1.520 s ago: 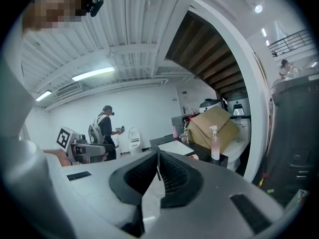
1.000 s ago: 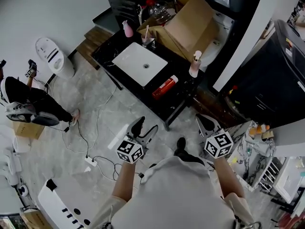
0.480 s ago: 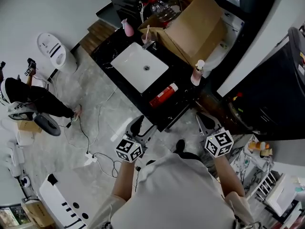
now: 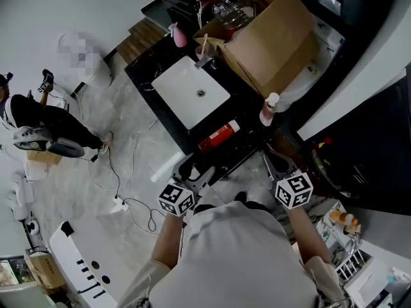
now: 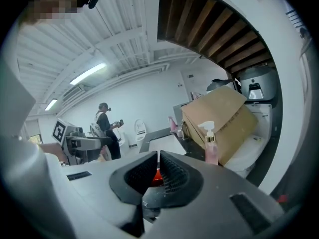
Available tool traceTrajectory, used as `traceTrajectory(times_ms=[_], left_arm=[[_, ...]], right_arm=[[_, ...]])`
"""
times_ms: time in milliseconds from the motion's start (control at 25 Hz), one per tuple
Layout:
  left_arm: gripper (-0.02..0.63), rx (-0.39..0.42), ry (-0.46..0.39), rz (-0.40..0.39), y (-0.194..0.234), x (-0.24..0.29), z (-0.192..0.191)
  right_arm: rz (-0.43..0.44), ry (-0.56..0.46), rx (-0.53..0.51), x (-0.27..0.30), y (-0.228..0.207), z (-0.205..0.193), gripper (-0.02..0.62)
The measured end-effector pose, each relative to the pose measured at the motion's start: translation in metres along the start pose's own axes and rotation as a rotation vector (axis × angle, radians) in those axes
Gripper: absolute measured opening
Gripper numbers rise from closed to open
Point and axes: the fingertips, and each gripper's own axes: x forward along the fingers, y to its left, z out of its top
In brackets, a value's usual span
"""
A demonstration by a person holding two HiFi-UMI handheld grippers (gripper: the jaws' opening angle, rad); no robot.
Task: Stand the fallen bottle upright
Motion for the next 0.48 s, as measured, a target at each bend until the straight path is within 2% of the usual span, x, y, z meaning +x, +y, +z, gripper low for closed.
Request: traceTrajectory(times_ms=[480], left_arm=[[0.299,0.005,0.052,0.002,0.009,0.025,-0.003]], right_arm=[[0.013,0.034,0.013,0.018,-0.022,-0.003,0.038]])
